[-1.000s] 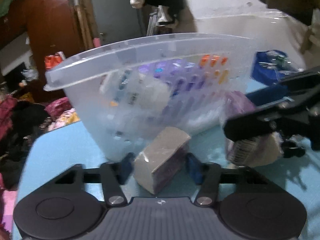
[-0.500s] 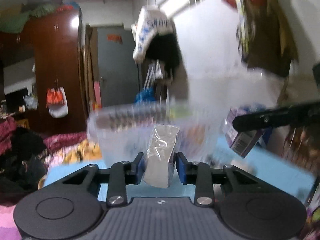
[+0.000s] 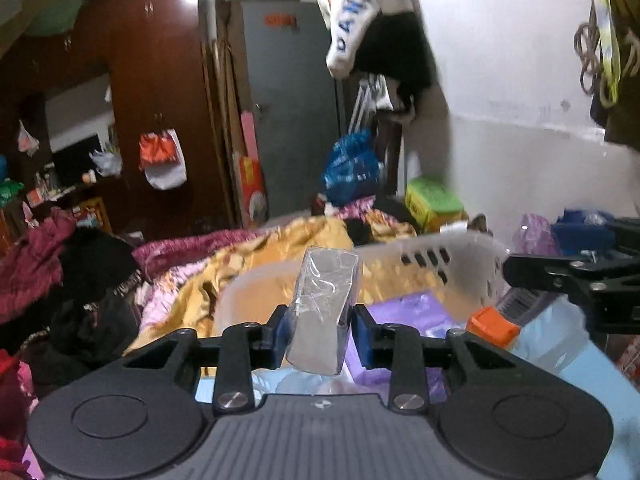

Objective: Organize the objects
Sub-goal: 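Lower the clear bag with the left gripper into the basket while the right lowers the purple packet, then open both grippers, withdraw, and move them to the white plush toy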

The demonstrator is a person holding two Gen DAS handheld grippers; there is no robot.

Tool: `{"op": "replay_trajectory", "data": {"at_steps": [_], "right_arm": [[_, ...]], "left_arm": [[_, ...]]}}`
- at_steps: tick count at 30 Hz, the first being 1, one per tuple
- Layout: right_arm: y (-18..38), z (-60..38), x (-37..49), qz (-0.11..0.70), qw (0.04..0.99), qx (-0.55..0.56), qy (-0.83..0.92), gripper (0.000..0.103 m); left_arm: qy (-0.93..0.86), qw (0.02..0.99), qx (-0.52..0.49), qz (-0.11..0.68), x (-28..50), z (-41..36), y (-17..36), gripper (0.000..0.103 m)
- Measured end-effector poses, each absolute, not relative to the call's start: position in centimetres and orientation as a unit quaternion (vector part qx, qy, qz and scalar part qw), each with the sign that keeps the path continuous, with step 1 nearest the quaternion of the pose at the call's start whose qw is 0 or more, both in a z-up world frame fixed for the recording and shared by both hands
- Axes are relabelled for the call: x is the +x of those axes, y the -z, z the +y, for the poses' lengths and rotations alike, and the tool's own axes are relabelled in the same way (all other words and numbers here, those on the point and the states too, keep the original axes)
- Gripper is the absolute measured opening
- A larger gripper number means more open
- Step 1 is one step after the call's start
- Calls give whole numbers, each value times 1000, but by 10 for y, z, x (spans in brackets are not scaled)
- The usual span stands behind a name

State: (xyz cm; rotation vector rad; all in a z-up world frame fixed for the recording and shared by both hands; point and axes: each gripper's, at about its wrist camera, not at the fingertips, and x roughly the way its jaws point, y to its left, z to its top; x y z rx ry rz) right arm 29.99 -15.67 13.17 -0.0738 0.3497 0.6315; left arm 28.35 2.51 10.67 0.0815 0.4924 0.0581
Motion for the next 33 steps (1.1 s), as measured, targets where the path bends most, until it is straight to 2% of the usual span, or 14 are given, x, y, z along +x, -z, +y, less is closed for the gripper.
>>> {"op": "replay_trajectory", "data": {"at_steps": [9,11,12,13,15,17,21,26,30,33], "right_arm": [[-107,-157,313,200,930,-41,-306,75],[-105,-159,312,207,928,-39,-306,76],[-104,-160,311,208,929,-39,-303,79],[-104,-160,309,210,930,-42,-300,84],[-107,-164,300,194,933,-49,-298,99],[-112,-173,288,173,936,-47,-302,102],[-117,-210,252,148,933,-20,-326,103],[-79,-270,195,120,930,3,-346,103],[-40,-288,177,147,930,3,-338,103],[-31,-289,173,150,931,0,-334,102]], "left_arm": [[-35,967,29,251,286,38,-90,40],[-40,966,32,253,287,37,-87,61],[-45,967,36,250,285,37,-85,79],[-52,969,42,239,281,36,-84,82],[-60,973,58,216,268,32,-86,82],[-54,977,61,196,252,31,-89,82],[-28,986,65,154,194,28,-88,84],[38,987,46,149,130,17,-55,85],[63,980,84,166,123,-10,-30,85],[73,973,118,182,130,-28,-18,85]]}}
